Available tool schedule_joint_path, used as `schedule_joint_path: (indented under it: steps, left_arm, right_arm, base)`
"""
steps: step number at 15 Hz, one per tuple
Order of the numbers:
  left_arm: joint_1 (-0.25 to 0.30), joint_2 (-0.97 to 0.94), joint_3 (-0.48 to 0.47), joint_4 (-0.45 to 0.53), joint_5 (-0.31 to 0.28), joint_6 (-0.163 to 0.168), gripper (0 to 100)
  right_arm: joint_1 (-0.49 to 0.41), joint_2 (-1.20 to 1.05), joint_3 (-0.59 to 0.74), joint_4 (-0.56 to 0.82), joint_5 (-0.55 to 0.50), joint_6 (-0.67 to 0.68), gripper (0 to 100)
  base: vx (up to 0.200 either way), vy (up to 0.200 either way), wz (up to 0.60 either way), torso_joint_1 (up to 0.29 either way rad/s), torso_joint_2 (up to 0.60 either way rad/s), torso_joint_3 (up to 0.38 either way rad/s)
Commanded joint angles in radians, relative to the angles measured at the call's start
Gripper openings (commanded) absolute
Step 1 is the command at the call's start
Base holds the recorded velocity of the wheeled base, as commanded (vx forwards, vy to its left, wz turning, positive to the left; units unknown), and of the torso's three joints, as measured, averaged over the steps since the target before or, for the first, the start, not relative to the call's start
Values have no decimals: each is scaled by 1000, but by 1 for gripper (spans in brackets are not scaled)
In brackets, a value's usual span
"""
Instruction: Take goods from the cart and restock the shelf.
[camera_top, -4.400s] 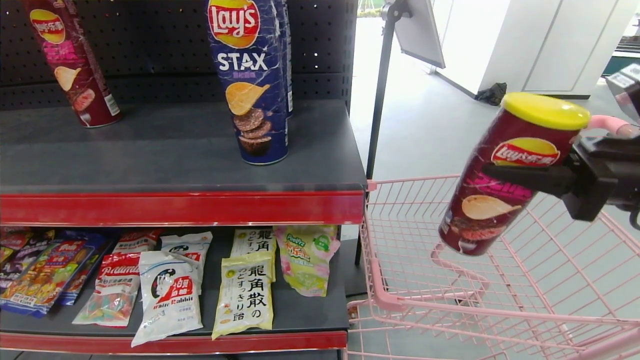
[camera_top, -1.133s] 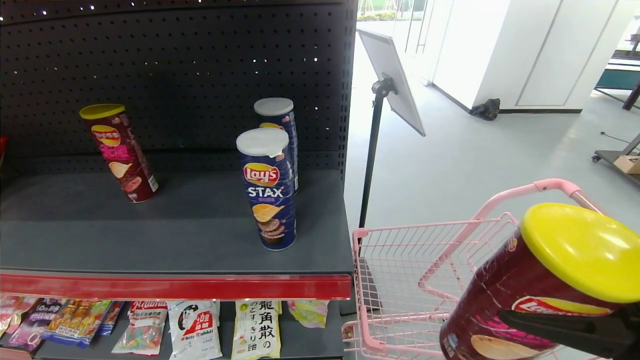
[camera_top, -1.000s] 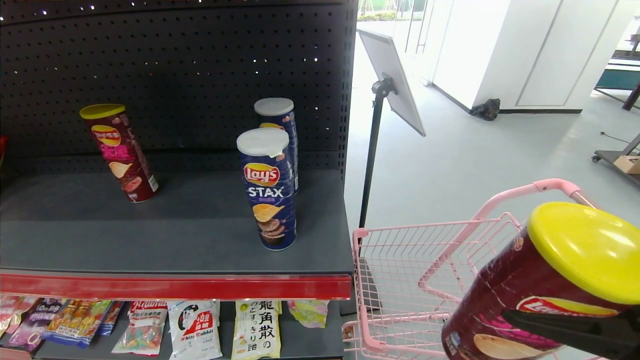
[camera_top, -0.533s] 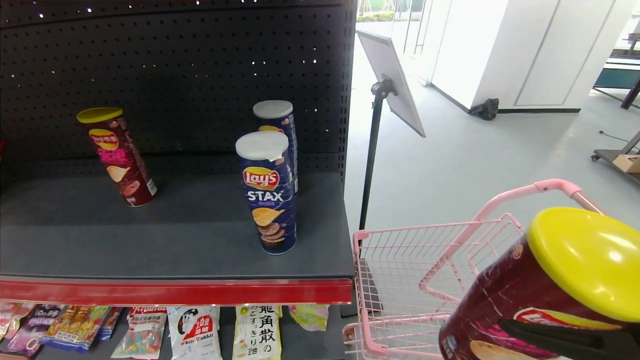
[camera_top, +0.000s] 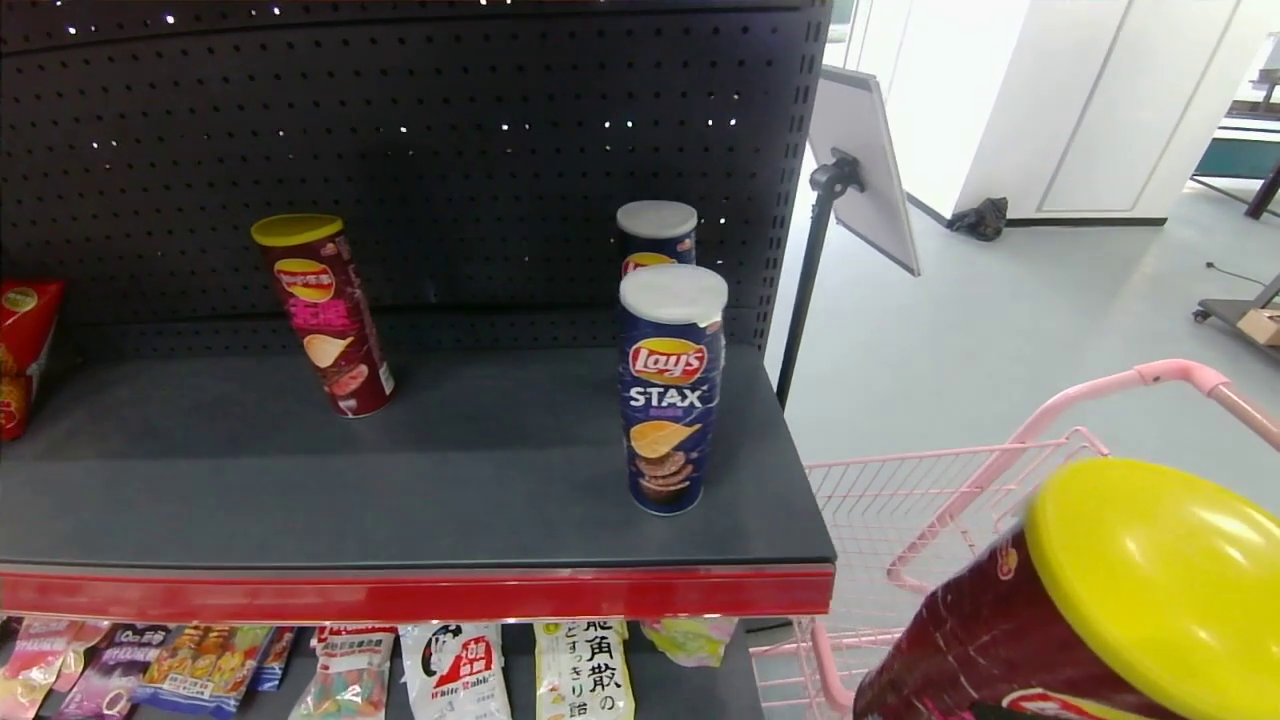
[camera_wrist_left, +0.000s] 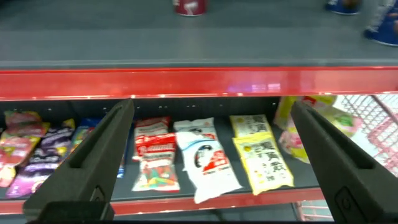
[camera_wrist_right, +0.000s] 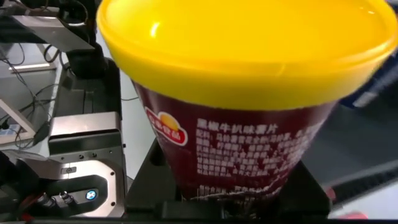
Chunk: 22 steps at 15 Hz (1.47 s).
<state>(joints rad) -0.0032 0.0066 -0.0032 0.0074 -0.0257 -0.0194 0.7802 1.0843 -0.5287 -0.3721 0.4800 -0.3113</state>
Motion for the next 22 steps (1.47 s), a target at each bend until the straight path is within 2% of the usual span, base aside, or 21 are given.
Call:
schedule_joint_path:
  steps: [1, 22]
  left_arm:
    - [0, 1, 0, -1, 0, 1, 100]
    - [0, 1, 0, 0, -2, 1, 100]
  right_arm:
    - [24, 17, -5, -1, -11, 0, 0]
    - [33, 77, 12, -7, -9, 8, 0]
  base:
    - [0, 200, 0, 2, 7, 2]
    - [0, 200, 0, 3, 2, 1]
